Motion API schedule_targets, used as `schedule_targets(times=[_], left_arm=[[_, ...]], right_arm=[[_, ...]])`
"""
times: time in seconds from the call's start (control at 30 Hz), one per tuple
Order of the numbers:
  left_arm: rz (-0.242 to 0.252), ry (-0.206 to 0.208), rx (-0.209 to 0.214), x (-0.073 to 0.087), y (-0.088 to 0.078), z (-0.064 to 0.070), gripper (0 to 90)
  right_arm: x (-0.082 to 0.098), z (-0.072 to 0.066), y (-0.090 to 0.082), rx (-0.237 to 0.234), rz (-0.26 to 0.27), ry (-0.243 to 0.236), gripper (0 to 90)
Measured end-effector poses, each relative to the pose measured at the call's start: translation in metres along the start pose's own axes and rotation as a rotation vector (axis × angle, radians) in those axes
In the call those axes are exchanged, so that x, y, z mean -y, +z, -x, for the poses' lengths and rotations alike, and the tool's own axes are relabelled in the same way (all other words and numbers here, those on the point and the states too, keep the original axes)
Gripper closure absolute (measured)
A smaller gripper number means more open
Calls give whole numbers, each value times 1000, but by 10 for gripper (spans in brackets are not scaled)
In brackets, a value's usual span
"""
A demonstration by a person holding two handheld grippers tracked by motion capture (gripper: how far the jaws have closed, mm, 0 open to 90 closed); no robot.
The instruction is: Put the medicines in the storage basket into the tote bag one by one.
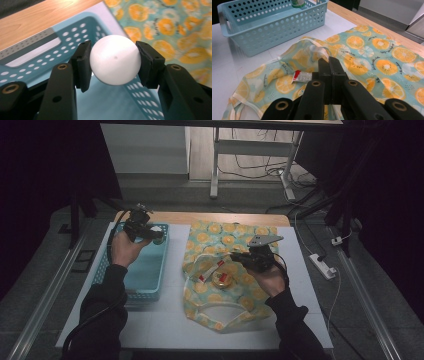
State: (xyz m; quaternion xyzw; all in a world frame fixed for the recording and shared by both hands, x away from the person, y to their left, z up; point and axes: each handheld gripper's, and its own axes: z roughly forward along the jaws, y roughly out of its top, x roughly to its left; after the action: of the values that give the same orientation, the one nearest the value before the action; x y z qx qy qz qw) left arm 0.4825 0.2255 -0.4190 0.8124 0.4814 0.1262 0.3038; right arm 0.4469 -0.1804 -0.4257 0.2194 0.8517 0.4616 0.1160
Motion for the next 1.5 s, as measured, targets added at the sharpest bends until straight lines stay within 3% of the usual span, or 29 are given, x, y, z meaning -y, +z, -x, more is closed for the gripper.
schedule_targets(times=[0.27, 0.6, 0.87, 1.1, 1.5], left_arm=[[19, 72, 59, 3, -15, 32, 506], [34, 170, 152, 8, -21, 76, 506], [32, 232, 227, 10, -14, 110, 506], [21, 287, 264, 9, -6, 135, 506], [10, 337, 306, 4, 12, 159, 505]], right_arm=[[0, 1, -1, 4, 6, 4, 900], [0, 0, -1, 6, 7, 5, 900], [0, 0, -1, 7, 8, 5, 900], [0, 0, -1, 7, 9, 3, 900], [-1, 0, -1, 11, 15, 1, 900]])
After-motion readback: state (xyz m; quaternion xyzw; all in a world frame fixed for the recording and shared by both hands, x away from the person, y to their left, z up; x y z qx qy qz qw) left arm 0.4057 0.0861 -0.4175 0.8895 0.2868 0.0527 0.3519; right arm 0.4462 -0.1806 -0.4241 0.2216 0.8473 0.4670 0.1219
